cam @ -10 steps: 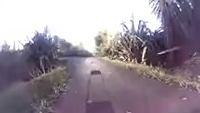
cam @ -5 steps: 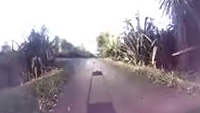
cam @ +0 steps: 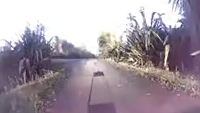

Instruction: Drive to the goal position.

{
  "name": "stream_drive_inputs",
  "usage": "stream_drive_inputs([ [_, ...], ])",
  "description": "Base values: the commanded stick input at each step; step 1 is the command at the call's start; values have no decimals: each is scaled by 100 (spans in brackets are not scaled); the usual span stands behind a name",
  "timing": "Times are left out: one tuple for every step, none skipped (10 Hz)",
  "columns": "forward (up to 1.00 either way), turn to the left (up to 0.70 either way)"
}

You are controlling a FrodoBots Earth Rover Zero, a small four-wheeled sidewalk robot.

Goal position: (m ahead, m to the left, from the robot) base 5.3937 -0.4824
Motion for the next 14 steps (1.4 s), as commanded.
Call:
stream_drive_inputs([
  [100,0],
  [100,0],
  [100,0],
  [100,0],
  [100,0],
  [100,0],
  [100,0],
  [100,0],
  [100,0],
  [100,0],
  [100,0],
  [100,0],
  [100,0],
  [100,0],
])
